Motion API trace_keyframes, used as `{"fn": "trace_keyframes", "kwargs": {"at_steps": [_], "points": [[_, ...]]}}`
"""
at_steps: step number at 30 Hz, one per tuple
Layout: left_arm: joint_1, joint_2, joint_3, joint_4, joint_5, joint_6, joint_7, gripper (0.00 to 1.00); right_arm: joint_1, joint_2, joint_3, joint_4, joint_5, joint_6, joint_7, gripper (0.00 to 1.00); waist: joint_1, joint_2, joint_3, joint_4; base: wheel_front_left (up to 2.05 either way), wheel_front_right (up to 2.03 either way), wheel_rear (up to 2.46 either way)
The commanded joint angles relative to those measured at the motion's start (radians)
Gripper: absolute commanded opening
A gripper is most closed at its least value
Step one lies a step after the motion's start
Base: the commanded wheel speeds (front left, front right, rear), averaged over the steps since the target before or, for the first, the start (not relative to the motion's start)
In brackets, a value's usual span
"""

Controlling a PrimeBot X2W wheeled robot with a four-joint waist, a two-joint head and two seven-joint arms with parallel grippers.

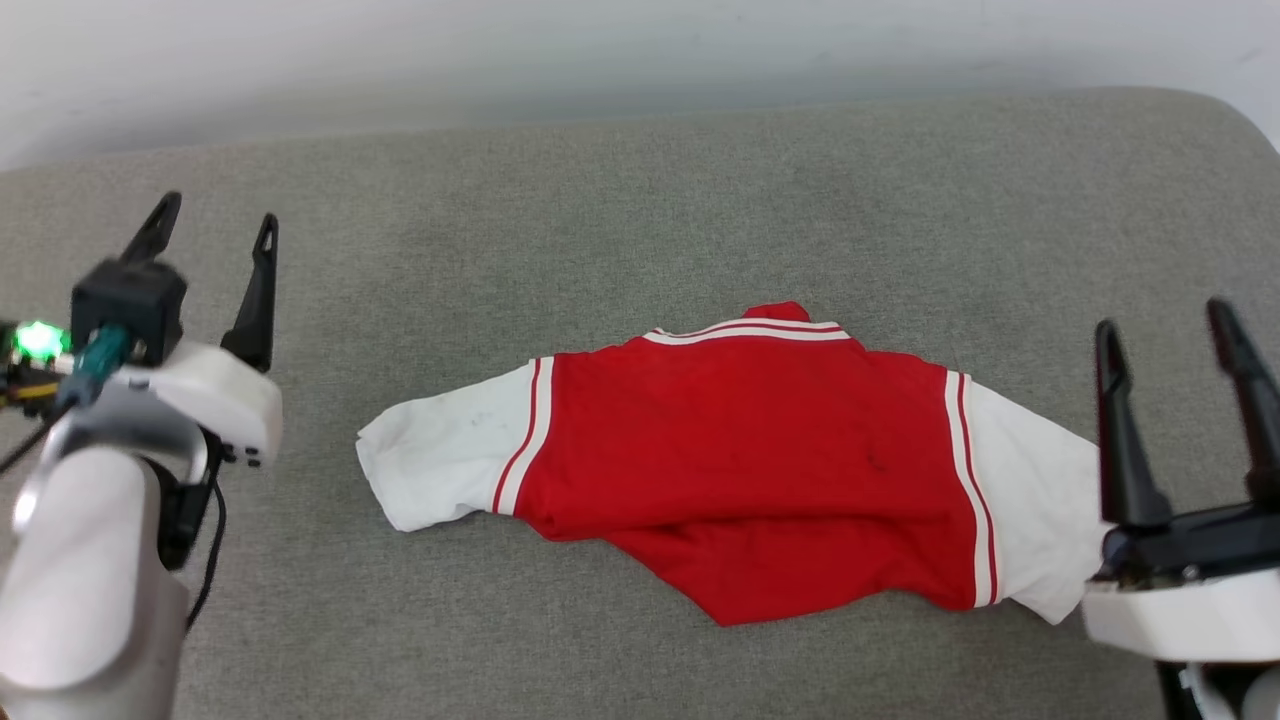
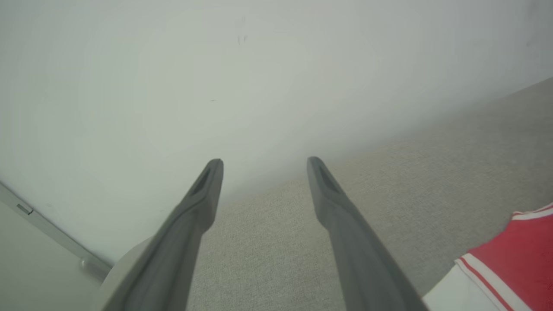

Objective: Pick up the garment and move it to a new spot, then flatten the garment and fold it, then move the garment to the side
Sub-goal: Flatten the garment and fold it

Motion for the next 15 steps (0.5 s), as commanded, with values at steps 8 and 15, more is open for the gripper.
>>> {"fn": "trace_keyframes", "kwargs": {"at_steps": [8, 15], "points": [[-0.179, 0.168, -0.244, 0.024, -0.199, -0.005, 0.285, 1.00, 0.072, 0.065, 0.026, 0.020, -0.033, -0.001, -0.055, 1.00, 0.0000, 0.0000, 0.038, -0.015, 0.00, 0.00, 0.00], [-0.318, 0.337, -0.494, -0.027, -0.516, -0.006, 0.640, 1.00, 0.047, 0.073, 0.040, 0.027, -0.047, -0.001, -0.059, 1.00, 0.0000, 0.0000, 0.077, -0.031, 0.00, 0.00, 0.00]]}}
